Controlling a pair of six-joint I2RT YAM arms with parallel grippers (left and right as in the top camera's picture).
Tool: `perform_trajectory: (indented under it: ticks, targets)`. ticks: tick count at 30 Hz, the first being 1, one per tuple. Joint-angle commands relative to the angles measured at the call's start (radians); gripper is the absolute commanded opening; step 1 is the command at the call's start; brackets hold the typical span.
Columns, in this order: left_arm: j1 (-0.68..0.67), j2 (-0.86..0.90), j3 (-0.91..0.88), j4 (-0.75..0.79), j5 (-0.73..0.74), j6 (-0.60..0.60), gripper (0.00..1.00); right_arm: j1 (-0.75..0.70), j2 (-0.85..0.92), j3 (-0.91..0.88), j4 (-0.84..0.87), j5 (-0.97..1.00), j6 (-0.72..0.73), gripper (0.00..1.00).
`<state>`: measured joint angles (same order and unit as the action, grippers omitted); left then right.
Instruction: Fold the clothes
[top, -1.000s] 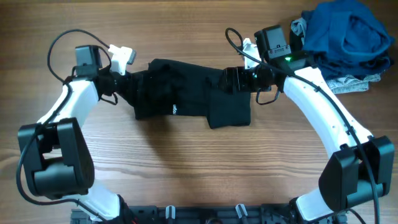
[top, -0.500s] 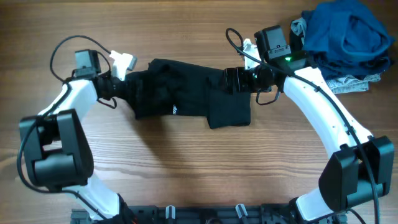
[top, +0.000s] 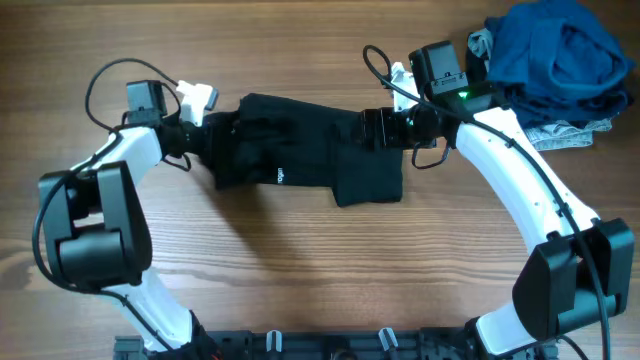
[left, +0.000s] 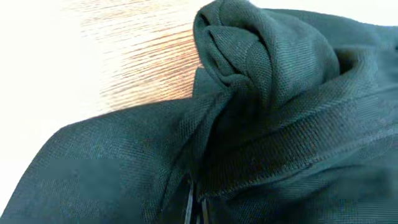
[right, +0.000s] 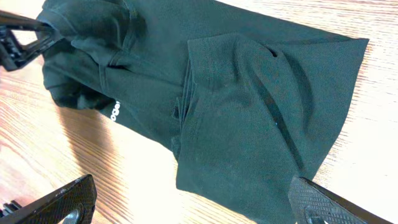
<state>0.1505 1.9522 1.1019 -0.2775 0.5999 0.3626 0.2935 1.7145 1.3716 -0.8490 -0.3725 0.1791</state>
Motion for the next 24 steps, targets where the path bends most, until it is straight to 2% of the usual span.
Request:
perform_trajectory:
  ticks: [1,5,8,10,14,18,21,24]
  targets:
    - [-0.003,-0.168,0.019,-0.019,-0.004,-0.090,0.04,0.000,-0.011,0.016,0.003,0.014,0.006,1.00]
    - [-0.014,-0.341,0.019,-0.094,-0.007,-0.113,0.04,0.000,-0.011,0.016,0.010,0.014,0.005,1.00]
    - [-0.091,-0.372,0.019,-0.132,-0.012,-0.113,0.04,0.000,-0.011,0.016,0.017,0.013,0.007,1.00]
    - [-0.161,-0.369,0.019,-0.139,-0.048,-0.113,0.04,0.000,-0.011,0.016,0.010,0.013,0.006,1.00]
    - [-0.402,-0.368,0.019,-0.134,-0.206,-0.144,0.04,0.000,-0.011,0.016,0.006,0.013,0.008,1.00]
    - [-0.581,-0.351,0.019,-0.111,-0.264,-0.174,0.04,-0.011,-0.019,0.026,0.034,0.010,0.053,1.00]
    - [-0.651,-0.324,0.019,-0.092,-0.332,-0.218,0.04,-0.090,-0.077,0.112,0.031,0.003,0.087,1.00]
    - [-0.676,-0.301,0.019,-0.074,-0.332,-0.248,0.04,-0.221,-0.154,0.232,0.032,-0.032,0.109,1.00]
